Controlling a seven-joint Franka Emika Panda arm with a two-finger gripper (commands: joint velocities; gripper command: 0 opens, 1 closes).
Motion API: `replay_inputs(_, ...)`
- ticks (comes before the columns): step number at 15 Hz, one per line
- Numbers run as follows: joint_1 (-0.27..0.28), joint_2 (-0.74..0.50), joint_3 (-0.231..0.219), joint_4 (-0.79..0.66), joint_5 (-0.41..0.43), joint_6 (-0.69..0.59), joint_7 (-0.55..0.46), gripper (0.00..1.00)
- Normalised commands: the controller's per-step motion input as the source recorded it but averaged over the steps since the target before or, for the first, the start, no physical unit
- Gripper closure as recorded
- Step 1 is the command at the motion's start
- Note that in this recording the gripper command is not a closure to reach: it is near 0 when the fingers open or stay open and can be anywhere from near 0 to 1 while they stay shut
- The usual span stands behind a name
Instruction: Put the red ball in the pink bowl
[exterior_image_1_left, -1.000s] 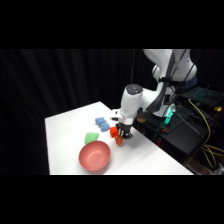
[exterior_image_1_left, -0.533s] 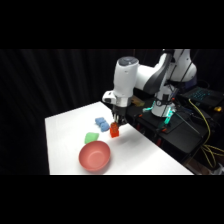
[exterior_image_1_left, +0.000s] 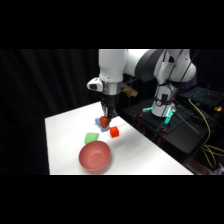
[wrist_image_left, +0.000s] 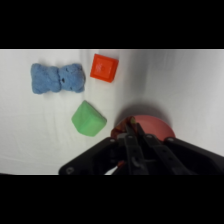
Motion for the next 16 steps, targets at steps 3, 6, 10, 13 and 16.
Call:
replay_inputs(3, -0.114, 0.4, 0.099, 0.52, 0.11, 0.0, -0.18, 0.2)
replay_inputs(6, -0.114, 0.41, 0.036, 0.45, 0.092, 0.16, -0.17, 0.2)
replay_inputs(10, -0.071, 0.41, -0.012, 0.37, 0.118, 0.18, -0.08, 0.2)
replay_inputs(13, -0.006, 0.36, 0.005, 0.33, 0.188, 0.11, -0.08, 0.2)
replay_inputs(16, 0.037, 0.29, 0.02, 0.32, 0.195, 0.03, -0.07, 0.2)
